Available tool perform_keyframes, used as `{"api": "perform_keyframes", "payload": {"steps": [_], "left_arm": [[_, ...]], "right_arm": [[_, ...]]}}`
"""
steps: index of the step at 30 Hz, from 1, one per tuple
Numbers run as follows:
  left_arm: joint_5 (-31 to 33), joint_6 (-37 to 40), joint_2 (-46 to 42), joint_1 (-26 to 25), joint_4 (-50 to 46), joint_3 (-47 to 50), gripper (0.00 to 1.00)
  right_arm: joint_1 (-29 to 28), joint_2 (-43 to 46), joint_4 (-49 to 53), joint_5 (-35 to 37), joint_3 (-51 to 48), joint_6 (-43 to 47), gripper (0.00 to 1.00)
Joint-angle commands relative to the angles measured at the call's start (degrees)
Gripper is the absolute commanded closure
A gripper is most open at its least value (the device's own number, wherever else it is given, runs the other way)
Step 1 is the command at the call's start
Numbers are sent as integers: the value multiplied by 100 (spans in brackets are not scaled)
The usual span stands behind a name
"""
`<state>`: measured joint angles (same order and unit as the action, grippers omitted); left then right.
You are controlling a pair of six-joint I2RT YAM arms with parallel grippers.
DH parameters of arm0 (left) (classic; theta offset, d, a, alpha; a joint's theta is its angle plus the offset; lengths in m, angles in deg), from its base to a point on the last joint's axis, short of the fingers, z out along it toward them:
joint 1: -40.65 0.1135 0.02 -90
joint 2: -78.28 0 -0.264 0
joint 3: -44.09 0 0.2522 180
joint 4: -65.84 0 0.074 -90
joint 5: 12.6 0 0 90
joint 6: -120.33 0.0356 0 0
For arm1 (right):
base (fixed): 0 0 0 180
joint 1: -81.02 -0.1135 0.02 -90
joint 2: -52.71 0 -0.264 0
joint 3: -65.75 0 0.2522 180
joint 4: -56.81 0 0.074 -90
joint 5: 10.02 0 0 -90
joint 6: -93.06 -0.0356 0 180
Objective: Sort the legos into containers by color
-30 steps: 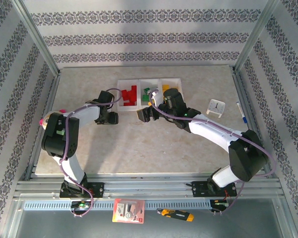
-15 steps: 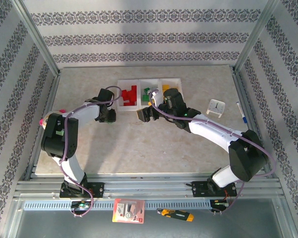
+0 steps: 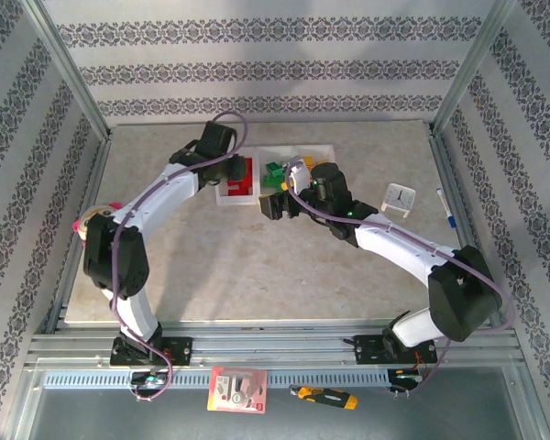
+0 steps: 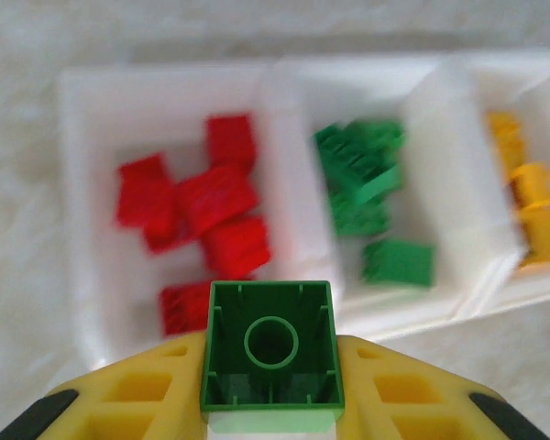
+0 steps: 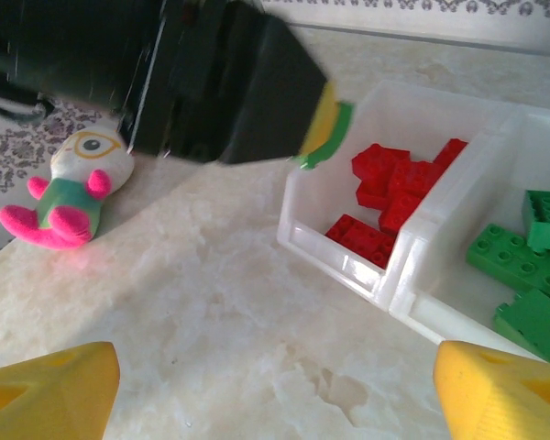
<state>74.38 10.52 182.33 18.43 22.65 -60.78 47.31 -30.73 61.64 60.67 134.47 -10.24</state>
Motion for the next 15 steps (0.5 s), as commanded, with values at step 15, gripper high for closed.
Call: {"api": "perform_keyframes", "payload": {"steps": [15], "left_arm": [[-376,101,2603,-416,-658,-2794,68]], "right_arm": [[225,955,12,379,-633,-170,12]]}}
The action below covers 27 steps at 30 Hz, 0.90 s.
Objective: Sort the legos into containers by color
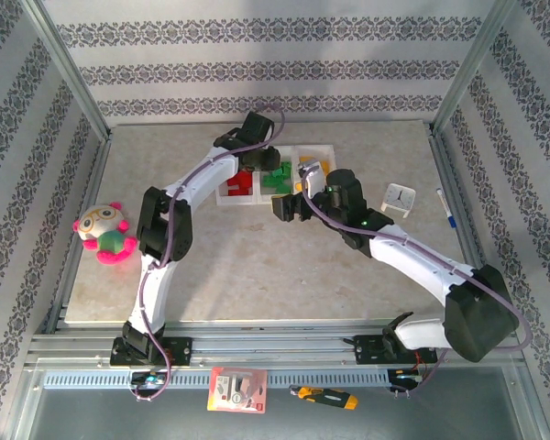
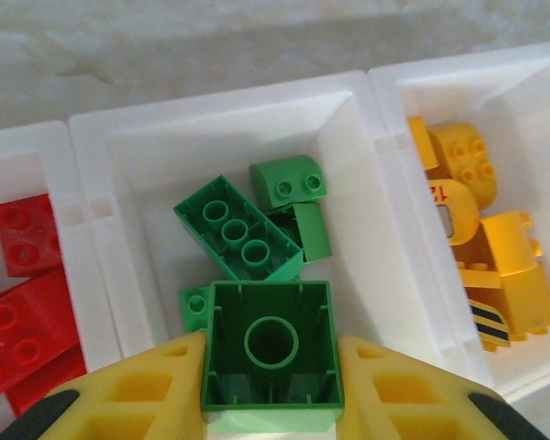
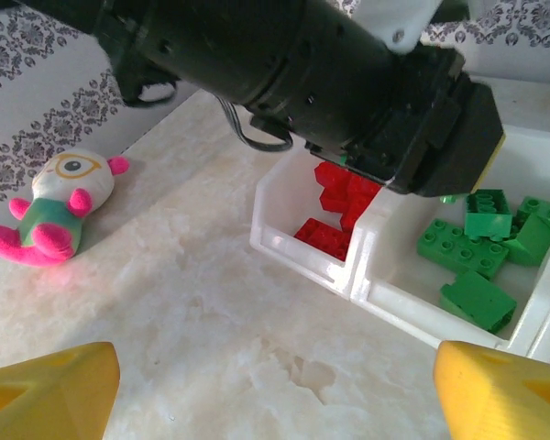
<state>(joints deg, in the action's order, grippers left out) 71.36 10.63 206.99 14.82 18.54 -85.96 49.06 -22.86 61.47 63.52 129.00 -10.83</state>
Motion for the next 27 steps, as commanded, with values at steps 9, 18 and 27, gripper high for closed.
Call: {"api": "perform_keyframes", "payload": {"steps": [9,18,27], "left_arm": [[-113,250,-228,-94,-315,-233,31],[368,951,-2506,-81,1173,2230,1],[1845,1800,-5304,-21,3023,5585,1]], "right_arm": [[101,374,24,308,-184,-166,12],[267,650,-182,1066,-399,-269,12],[1035,1097,-255,1632,-906,-19,2]]}}
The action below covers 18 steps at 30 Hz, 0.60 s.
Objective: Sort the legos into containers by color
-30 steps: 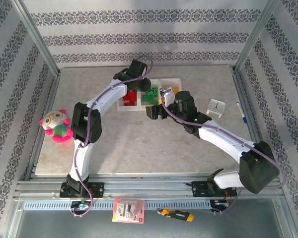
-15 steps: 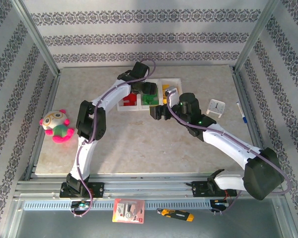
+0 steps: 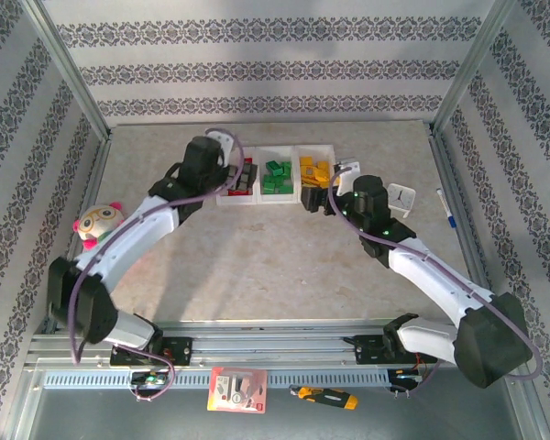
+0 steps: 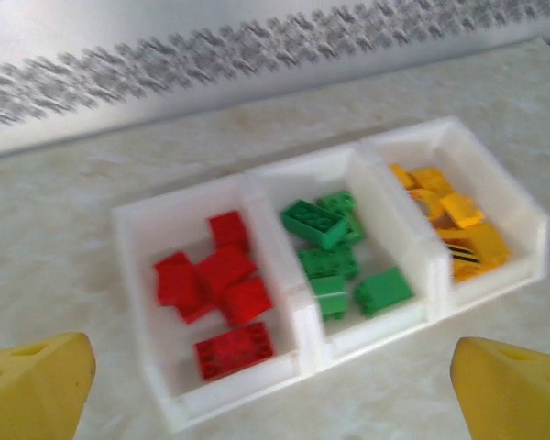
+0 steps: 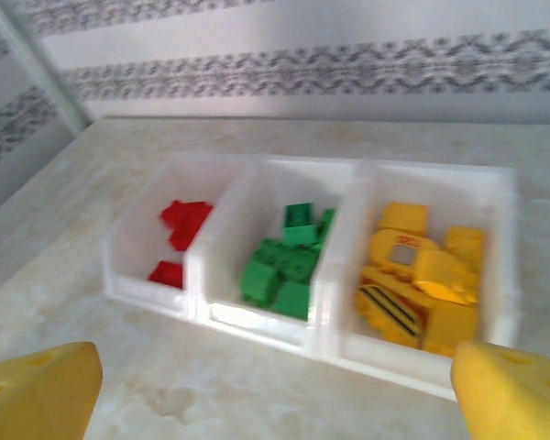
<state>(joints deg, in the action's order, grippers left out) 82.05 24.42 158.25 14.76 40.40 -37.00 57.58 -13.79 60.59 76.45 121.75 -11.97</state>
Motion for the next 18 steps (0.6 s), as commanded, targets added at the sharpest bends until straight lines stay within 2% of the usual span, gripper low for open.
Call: {"api": "perform_keyframes", "payload": {"steps": [1,3,7,10,14,18], "left_arm": [[854,485,-712,55,1065,1088,1],[963,587,-1167,209,1306,1681,1],[728,837,-1672,782,1582,2636,1],[519,1073,-1817,1326,2298,3404,1],[509,1079,-1703,1741,3458,4300,1],[428,883,-1206,1866,4092,4488,1]], "right_arm": [[305,241,-174,378,-250,150,2],[533,300,-221,525,-416,254,2],[952,348,-619,711,-874,777,2],[1246,258,-902,1035,-1162,987,2],[1657,-109,-1330,1052,-1482,1187,2],[2006,-742,-2445,1092,-1866,999,2]]}}
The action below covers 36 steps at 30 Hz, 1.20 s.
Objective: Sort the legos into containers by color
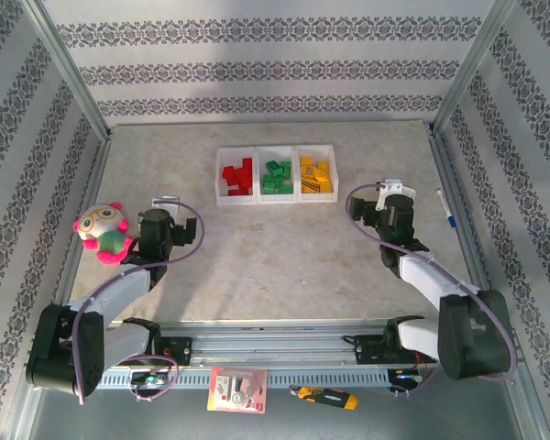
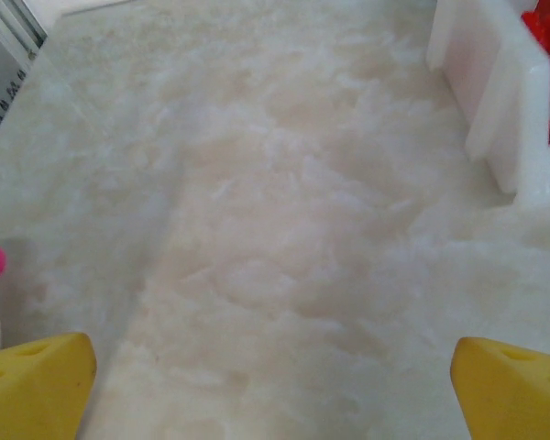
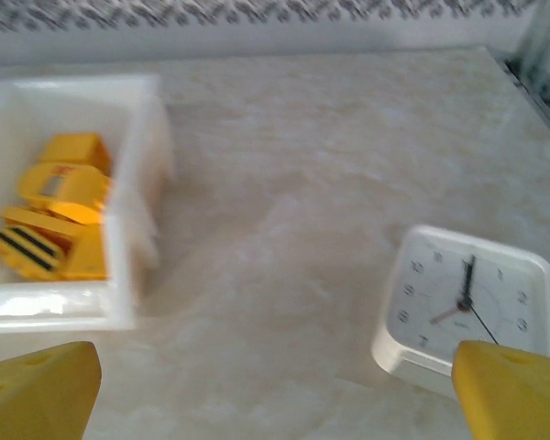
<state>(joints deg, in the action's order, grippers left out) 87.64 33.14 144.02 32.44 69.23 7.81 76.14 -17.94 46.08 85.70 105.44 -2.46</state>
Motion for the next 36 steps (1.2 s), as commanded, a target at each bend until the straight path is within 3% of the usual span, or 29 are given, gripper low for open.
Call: {"api": "perform_keyframes", "payload": {"steps": [1,5,13,18,36], "left_arm": [[-145,39,406,107,1444,40,1],[-198,9,1231,246,2750,269,1],[-603,-146,2651,617,4292,219,1],[-716,-333,2522,744,3640,29,1],[-708,-307,2557,750,3763,51,1]], "right_arm": [[199,-488,-1274,167,-294,49,2],[234,-703,-1606,224,-273,285,2],[369,-1757,-3187,-139,-490,329,2],[366,-1694,-2969,-172,-439,329,2],[365,-1678,-2930,-180,-431,350,2]]}}
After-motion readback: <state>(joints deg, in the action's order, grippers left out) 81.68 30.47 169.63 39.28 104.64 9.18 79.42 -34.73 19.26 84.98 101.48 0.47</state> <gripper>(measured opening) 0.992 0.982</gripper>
